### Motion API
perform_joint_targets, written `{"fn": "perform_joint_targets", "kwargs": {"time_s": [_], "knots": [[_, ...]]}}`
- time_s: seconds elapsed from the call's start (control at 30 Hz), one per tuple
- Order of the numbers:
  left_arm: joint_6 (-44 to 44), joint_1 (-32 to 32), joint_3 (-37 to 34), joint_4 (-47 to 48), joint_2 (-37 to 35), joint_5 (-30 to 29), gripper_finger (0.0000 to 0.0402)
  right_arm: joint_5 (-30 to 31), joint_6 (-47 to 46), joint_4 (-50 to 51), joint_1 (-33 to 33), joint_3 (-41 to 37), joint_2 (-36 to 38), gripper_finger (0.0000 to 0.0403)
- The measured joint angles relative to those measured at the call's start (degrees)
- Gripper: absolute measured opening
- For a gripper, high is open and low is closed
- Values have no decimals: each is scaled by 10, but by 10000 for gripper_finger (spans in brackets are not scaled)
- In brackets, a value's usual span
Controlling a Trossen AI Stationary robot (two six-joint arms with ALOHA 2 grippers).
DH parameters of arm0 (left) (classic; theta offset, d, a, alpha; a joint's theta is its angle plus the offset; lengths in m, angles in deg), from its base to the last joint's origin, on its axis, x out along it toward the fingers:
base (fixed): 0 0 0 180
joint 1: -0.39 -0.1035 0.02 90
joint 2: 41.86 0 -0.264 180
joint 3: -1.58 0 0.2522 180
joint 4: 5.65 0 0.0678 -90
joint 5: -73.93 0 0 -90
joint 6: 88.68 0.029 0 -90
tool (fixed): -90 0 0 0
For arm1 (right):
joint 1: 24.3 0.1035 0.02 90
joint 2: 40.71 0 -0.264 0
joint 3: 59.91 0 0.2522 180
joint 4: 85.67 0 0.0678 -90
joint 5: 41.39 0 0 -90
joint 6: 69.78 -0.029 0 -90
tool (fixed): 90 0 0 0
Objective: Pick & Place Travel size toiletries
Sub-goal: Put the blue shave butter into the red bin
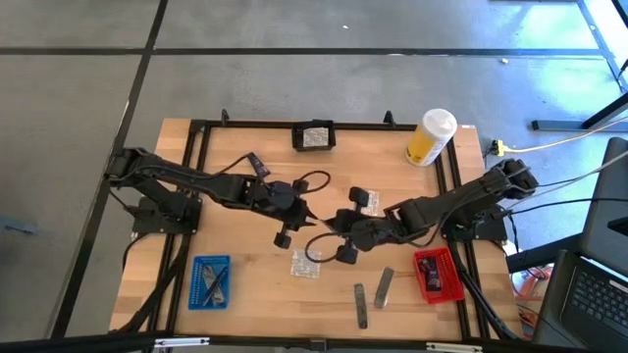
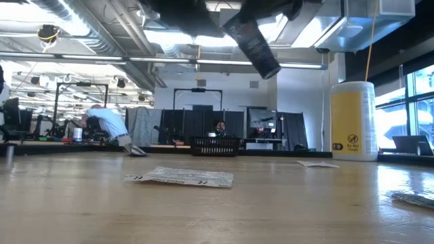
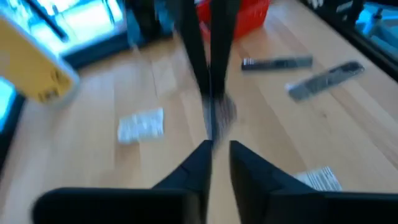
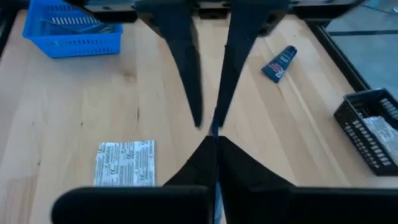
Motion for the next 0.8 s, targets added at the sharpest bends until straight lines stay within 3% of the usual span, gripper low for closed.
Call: {"fn": "perform_joint_targets", "kwargs": {"time_s": [0.17,0.3,0.53,0.7,0.8], "knots": [[-24,-22,0,41,-8,2,131,37,-42,75,9,0,45,2],[-34,-54,-25,49,-20,3,162,53,-83,136,28,0,74,2],[-60,-110,-103,-25,-52,34,165,64,-125,176,83,-20,109,1],[-63,-140,-143,-69,-86,30,165,71,-194,150,127,-136,180,1],[-65,-148,-148,-67,-97,29,166,63,-201,75,162,-217,241,0]]}}
